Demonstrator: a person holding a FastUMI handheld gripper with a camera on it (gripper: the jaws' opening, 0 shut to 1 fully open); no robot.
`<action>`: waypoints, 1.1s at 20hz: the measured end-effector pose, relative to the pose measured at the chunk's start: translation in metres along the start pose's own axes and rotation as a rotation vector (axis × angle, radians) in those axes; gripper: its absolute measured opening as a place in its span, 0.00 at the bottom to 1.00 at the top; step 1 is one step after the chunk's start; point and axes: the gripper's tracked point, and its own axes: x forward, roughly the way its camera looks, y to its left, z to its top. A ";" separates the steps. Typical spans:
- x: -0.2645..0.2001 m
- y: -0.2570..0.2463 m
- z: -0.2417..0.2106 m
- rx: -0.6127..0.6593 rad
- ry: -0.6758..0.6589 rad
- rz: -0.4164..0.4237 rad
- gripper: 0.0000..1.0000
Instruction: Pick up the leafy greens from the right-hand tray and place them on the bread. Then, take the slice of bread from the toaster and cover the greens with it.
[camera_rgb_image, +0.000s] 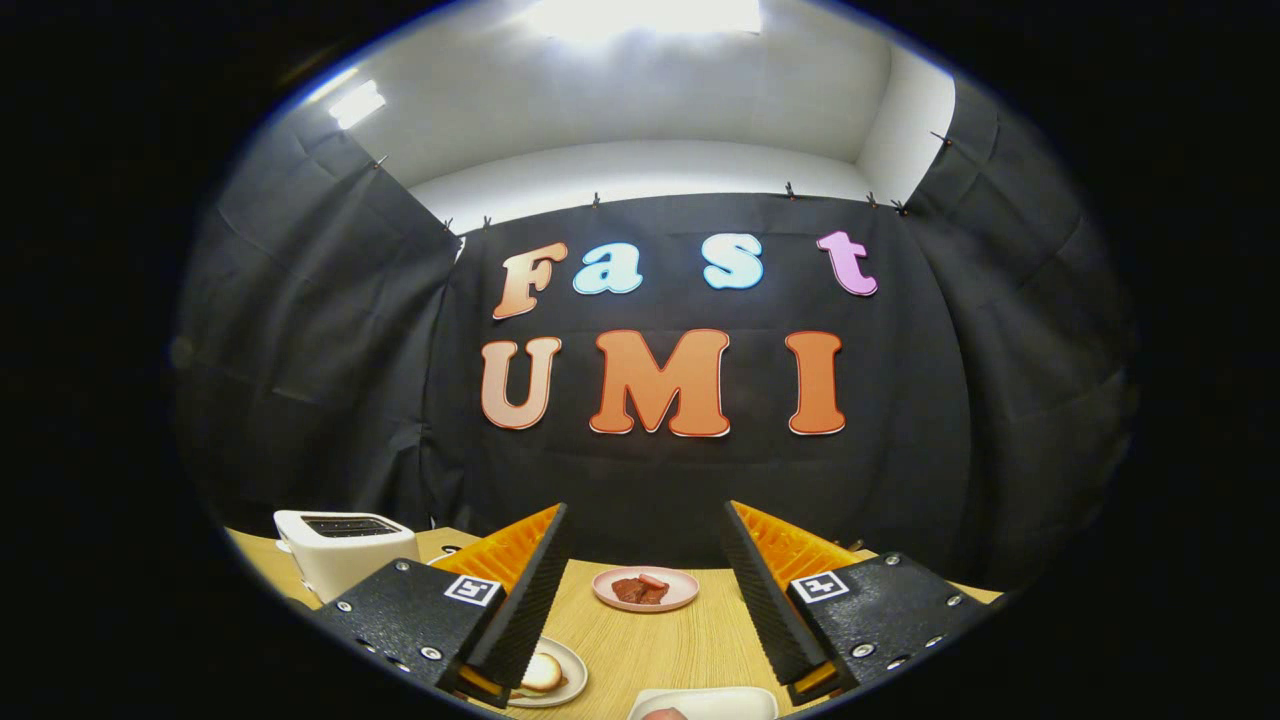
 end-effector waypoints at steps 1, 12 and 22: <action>0.000 0.000 0.000 0.004 0.001 0.000 0.90; 0.002 0.019 0.003 0.029 -0.019 0.037 0.90; 0.005 0.022 0.006 0.027 -0.022 0.045 0.90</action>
